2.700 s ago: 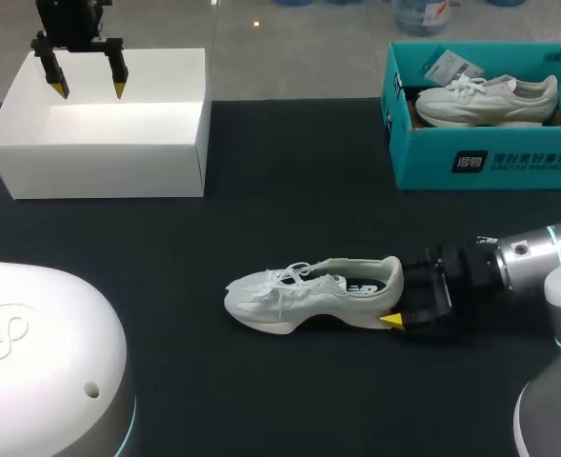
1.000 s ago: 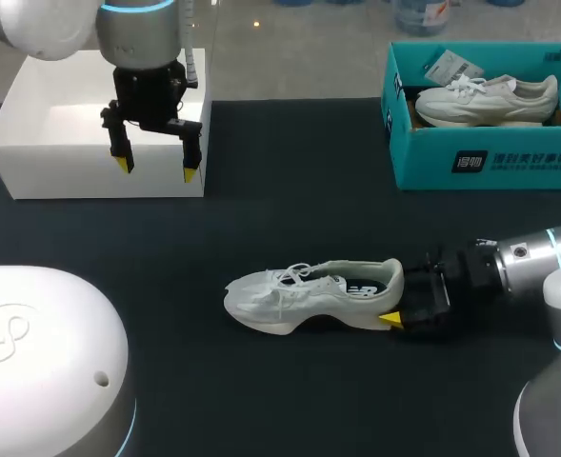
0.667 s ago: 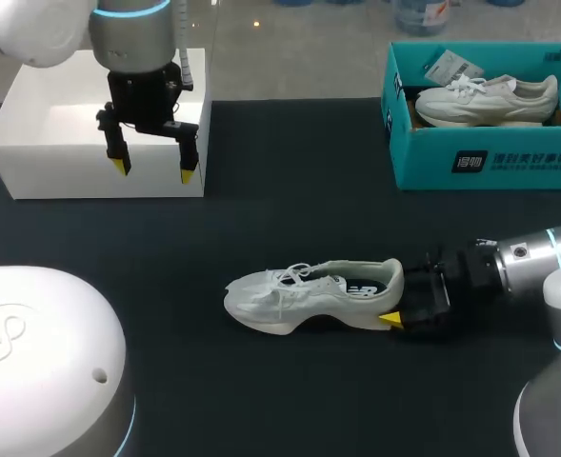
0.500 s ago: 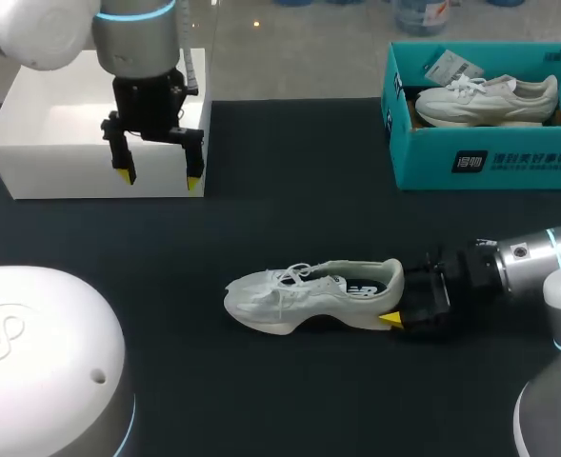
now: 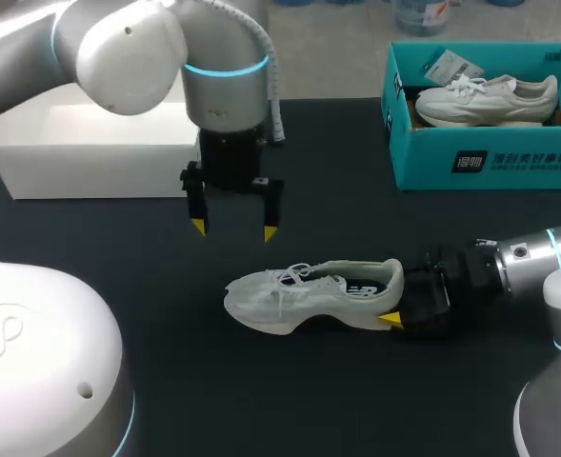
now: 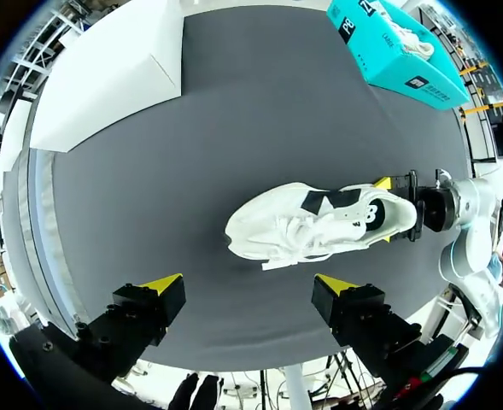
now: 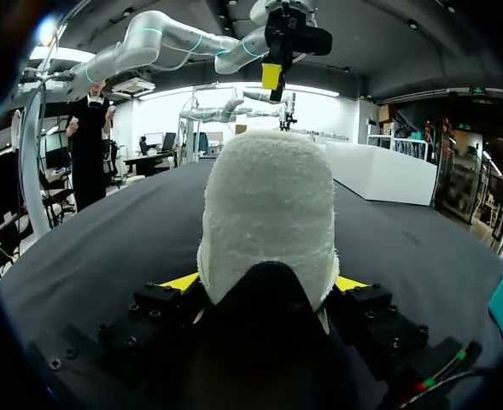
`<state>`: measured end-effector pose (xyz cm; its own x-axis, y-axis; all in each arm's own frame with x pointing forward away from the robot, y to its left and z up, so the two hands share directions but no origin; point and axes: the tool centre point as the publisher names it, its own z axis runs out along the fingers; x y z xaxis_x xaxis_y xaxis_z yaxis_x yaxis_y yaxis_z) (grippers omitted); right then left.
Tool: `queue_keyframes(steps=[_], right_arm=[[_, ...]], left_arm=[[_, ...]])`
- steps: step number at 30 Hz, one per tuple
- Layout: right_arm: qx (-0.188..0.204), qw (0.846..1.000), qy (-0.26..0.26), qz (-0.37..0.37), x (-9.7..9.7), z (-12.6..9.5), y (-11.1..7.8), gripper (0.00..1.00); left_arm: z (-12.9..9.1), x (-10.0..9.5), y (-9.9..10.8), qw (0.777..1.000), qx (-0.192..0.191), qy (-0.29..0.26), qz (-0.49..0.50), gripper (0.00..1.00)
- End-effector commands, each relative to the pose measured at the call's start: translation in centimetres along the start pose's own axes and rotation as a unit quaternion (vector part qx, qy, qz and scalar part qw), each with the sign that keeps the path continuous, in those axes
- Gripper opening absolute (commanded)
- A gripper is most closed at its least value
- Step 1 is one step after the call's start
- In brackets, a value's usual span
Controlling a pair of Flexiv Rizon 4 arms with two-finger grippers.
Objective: Take the shoe out of the shoebox, open the shoe tongue, remove and reinsert the insole, then place the shoe into the shoebox
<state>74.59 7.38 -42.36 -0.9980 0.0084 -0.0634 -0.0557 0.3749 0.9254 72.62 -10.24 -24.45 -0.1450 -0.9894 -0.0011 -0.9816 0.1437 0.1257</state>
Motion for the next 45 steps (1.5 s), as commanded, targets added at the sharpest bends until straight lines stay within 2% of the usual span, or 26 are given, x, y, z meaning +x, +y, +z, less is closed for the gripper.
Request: queue_keyframes(steps=[1,7,13,32,34,36,43,45], right_arm=[[0.002,1.000,0.000,0.000,0.0,0.3,-0.2,0.00],[0.002,1.000,0.000,0.000,0.0,0.3,-0.2,0.00],[0.002,1.000,0.000,0.000,0.0,0.3,-0.2,0.00],[0.002,1.000,0.000,0.000,0.0,0.3,-0.2,0.00],[0.002,1.000,0.000,0.000,0.0,0.3,-0.2,0.00],[0.002,1.000,0.000,0.000,0.0,0.3,-0.2,0.00],[0.002,1.000,0.000,0.000,0.0,0.3,-0.2,0.00],[0.002,1.000,0.000,0.000,0.0,0.3,-0.2,0.00]], left_arm=[[1.3,3.9,-0.2,1.000,-0.005,-0.024,0.000,1.00],[3.3,5.9,-0.4,0.999,0.010,-0.038,-0.014,1.00],[4.1,7.7,-0.7,0.999,0.029,-0.027,-0.031,1.00],[4.1,7.7,-0.7,0.999,0.029,-0.027,-0.031,1.00],[4.5,8.8,-0.8,0.998,0.041,-0.028,-0.027,1.00],[4.9,9.7,-0.9,0.999,0.030,-0.010,-0.014,1.00],[5.9,12.8,-0.7,0.996,0.070,-0.044,-0.011,1.00],[6.3,13.4,-0.9,0.996,0.070,-0.047,-0.018,1.00]])
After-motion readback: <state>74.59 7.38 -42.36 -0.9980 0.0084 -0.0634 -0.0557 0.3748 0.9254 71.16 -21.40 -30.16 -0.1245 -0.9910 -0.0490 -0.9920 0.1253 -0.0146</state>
